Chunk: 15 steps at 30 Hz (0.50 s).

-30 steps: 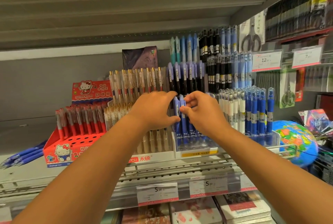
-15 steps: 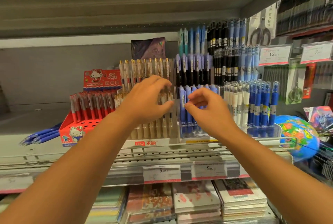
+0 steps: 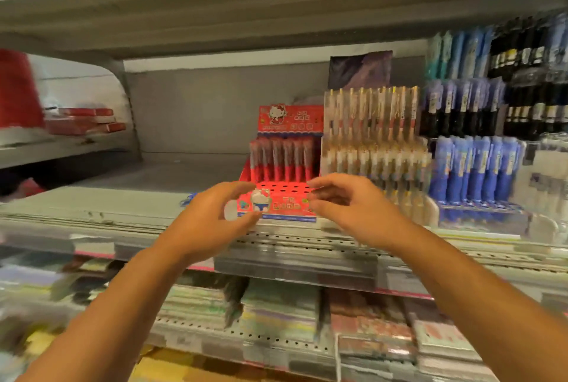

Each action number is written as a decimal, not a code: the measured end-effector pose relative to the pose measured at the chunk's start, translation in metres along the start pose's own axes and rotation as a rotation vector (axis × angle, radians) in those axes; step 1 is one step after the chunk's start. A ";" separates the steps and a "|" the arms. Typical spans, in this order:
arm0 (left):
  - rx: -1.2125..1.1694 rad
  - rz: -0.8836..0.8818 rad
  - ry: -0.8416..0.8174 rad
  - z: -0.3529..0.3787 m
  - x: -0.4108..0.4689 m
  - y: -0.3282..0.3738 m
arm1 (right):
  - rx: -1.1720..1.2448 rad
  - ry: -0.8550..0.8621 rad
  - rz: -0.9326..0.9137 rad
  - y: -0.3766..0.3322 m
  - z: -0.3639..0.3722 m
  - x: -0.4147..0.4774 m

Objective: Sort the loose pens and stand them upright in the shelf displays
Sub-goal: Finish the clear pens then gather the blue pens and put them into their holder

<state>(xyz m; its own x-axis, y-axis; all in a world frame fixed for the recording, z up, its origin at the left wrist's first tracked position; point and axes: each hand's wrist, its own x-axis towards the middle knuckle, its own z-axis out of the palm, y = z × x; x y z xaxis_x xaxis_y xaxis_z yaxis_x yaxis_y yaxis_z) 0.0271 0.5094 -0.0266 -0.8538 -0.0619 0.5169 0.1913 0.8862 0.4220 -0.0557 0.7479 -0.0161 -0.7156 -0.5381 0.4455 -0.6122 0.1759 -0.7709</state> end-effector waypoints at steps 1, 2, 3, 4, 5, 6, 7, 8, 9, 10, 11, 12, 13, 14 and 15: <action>-0.016 -0.014 0.004 -0.010 -0.004 -0.013 | -0.006 -0.007 -0.006 -0.005 0.016 0.008; -0.028 -0.028 0.010 -0.020 -0.007 -0.027 | -0.016 -0.009 -0.016 -0.009 0.032 0.016; -0.034 -0.049 0.013 -0.030 -0.008 -0.041 | -0.032 -0.005 -0.027 -0.013 0.049 0.026; -0.039 -0.076 0.011 -0.039 -0.009 -0.055 | -0.052 0.004 -0.031 -0.016 0.065 0.036; -0.044 -0.102 0.004 -0.049 -0.009 -0.068 | -0.079 0.011 -0.026 -0.019 0.081 0.046; -0.051 -0.117 -0.004 -0.058 -0.010 -0.081 | -0.110 0.012 -0.014 -0.021 0.095 0.057; -0.059 -0.126 -0.015 -0.066 -0.009 -0.093 | -0.142 0.013 0.002 -0.023 0.108 0.067; -0.063 -0.135 -0.026 -0.073 -0.008 -0.104 | -0.171 0.018 0.020 -0.024 0.120 0.077; -0.063 -0.145 -0.039 -0.080 -0.006 -0.114 | -0.197 0.031 0.039 -0.025 0.131 0.087; -0.062 -0.154 -0.054 -0.087 -0.003 -0.124 | -0.219 0.047 0.055 -0.025 0.140 0.097; -0.066 -0.165 -0.068 -0.092 0.001 -0.133 | -0.246 0.063 0.068 -0.026 0.148 0.107; -0.078 -0.176 -0.081 -0.096 0.006 -0.141 | -0.278 0.078 0.074 -0.027 0.156 0.117; -0.091 -0.187 -0.093 -0.098 0.013 -0.149 | -0.311 0.092 0.075 -0.028 0.161 0.126; -0.093 -0.197 -0.106 -0.099 0.020 -0.155 | -0.345 0.101 0.078 -0.029 0.166 0.135; -0.078 -0.199 -0.128 -0.099 0.029 -0.161 | -0.392 0.101 0.082 -0.031 0.170 0.143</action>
<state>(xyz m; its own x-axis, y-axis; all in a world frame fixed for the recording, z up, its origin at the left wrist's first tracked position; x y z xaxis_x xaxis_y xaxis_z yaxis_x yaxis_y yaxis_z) 0.0196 0.3190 -0.0056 -0.9320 -0.1687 0.3209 0.0455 0.8238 0.5650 -0.0824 0.5256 -0.0058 -0.7849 -0.4289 0.4472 -0.6195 0.5261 -0.5827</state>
